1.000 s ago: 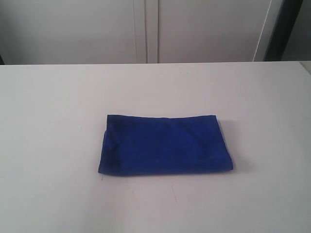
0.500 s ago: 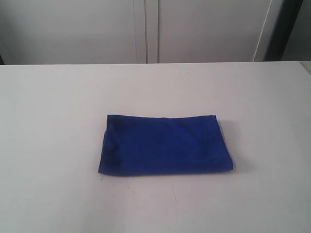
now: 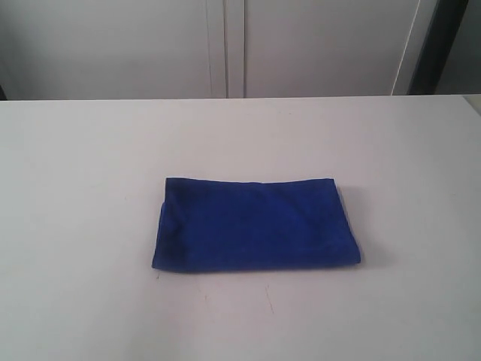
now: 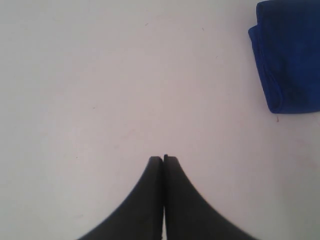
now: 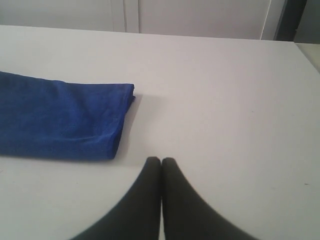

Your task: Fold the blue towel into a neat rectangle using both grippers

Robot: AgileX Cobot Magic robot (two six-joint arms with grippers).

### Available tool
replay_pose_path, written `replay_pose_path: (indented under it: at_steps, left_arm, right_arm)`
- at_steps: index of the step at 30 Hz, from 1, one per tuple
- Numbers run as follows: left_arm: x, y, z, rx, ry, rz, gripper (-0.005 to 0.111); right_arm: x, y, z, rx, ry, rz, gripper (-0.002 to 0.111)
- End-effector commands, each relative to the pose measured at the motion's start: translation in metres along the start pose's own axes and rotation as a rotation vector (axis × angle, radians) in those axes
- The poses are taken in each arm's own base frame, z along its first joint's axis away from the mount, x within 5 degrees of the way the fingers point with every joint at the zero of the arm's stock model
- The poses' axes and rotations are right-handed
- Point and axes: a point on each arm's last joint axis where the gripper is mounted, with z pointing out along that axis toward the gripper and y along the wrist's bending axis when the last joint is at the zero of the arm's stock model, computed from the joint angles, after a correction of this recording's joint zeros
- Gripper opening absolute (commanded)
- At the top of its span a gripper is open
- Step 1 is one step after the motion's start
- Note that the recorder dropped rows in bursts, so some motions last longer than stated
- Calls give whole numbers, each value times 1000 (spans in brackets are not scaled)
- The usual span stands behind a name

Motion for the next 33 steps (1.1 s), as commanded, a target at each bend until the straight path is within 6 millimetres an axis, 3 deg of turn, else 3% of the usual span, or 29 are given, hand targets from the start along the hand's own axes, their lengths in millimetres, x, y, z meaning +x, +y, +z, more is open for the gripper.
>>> replay_pose_path:
  at_steps: [1, 30, 33]
  left_arm:
    - [3, 1, -1, -2, 4, -5, 0]
    - [4, 2, -3, -16, -7, -2, 0]
    - [16, 0, -16, -19, -88, 0, 0]
  right_arm:
    - [0, 0, 0, 7, -13, -3, 0]
    - [0, 0, 0, 7, -13, -3, 0]
    - [0, 0, 0, 7, -13, -3, 0]
